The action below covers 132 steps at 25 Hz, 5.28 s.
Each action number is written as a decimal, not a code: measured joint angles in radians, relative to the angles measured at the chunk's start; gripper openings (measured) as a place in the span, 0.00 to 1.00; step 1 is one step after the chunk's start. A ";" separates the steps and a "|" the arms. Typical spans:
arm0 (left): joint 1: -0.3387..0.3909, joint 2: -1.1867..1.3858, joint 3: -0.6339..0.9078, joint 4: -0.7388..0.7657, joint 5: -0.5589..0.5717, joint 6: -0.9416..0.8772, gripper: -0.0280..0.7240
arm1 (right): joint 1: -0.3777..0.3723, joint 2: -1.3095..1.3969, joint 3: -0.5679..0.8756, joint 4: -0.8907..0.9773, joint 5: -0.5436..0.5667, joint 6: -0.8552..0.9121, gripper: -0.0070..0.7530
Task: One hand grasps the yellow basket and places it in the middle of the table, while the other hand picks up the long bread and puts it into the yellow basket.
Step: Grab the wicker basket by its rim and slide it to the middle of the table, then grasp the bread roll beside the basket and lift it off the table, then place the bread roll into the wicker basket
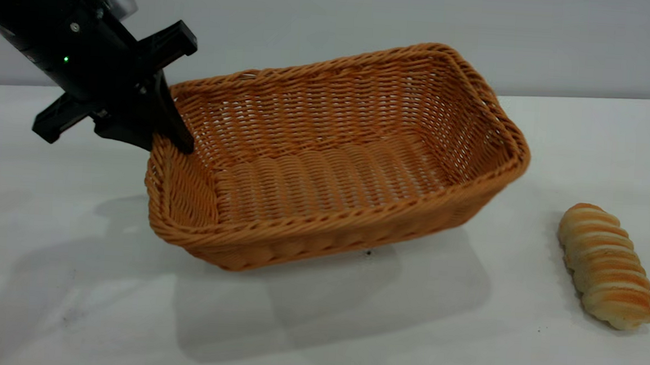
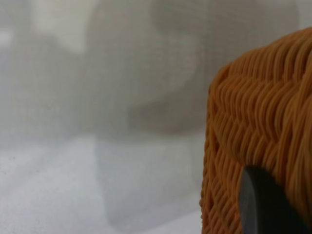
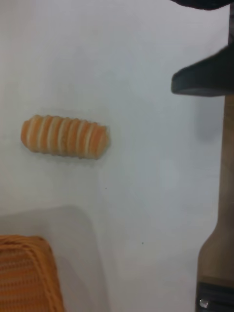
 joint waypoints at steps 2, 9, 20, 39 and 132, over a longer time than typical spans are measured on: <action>0.000 0.022 -0.001 -0.004 0.011 0.031 0.20 | 0.000 0.000 0.000 0.000 0.000 0.000 0.50; 0.000 0.097 -0.011 -0.008 0.013 0.171 0.20 | 0.000 0.000 0.000 0.000 -0.015 0.000 0.50; 0.000 0.126 -0.013 -0.012 -0.065 0.293 0.20 | 0.000 0.000 0.000 0.000 -0.045 0.014 0.50; 0.000 0.119 -0.017 -0.034 -0.030 0.345 0.85 | 0.000 0.083 0.000 -0.025 -0.143 0.030 0.60; 0.001 -0.732 -0.016 -0.065 0.228 0.480 0.81 | -0.026 1.326 -0.411 -0.284 -0.427 0.172 0.08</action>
